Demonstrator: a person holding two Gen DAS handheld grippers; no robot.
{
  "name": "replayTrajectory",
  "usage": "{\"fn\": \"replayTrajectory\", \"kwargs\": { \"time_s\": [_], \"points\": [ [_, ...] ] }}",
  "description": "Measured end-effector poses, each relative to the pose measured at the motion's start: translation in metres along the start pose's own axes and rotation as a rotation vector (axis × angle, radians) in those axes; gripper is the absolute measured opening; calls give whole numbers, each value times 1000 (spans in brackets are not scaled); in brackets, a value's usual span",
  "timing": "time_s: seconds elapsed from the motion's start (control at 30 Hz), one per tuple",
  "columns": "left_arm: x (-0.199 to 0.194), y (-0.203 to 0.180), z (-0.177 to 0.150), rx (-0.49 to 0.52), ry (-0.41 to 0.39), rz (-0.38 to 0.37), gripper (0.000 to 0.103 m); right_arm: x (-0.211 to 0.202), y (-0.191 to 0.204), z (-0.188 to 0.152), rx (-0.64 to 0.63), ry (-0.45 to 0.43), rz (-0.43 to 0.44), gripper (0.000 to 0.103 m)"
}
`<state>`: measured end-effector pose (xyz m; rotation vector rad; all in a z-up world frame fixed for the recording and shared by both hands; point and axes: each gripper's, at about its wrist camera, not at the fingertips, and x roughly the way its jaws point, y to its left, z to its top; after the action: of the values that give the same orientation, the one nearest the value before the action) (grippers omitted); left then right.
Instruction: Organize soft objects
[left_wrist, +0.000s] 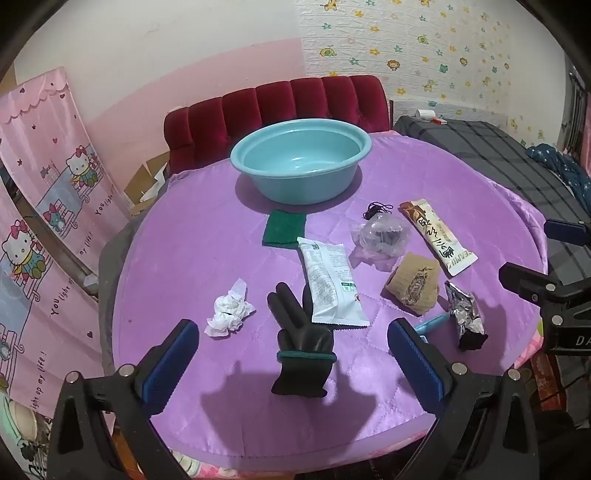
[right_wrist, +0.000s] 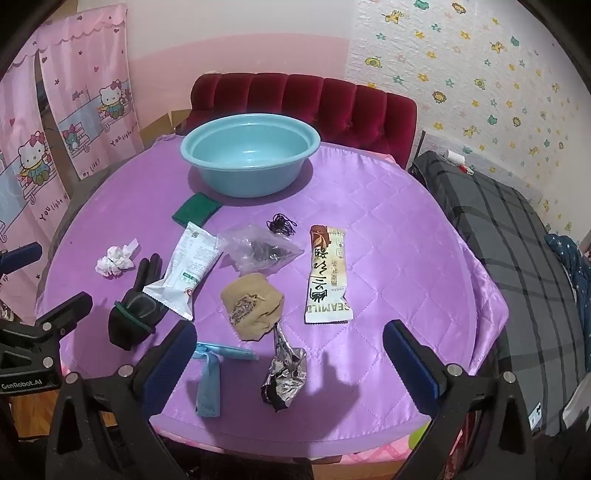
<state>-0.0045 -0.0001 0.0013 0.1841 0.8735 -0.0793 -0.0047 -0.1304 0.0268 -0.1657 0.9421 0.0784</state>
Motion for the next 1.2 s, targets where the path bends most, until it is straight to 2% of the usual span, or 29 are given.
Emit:
{"fn": "replayTrajectory", "kwargs": {
  "time_s": [1.2],
  "points": [
    [-7, 4, 1, 5, -10, -8, 103, -11, 6, 3, -9, -6, -3, 103]
  ]
}}
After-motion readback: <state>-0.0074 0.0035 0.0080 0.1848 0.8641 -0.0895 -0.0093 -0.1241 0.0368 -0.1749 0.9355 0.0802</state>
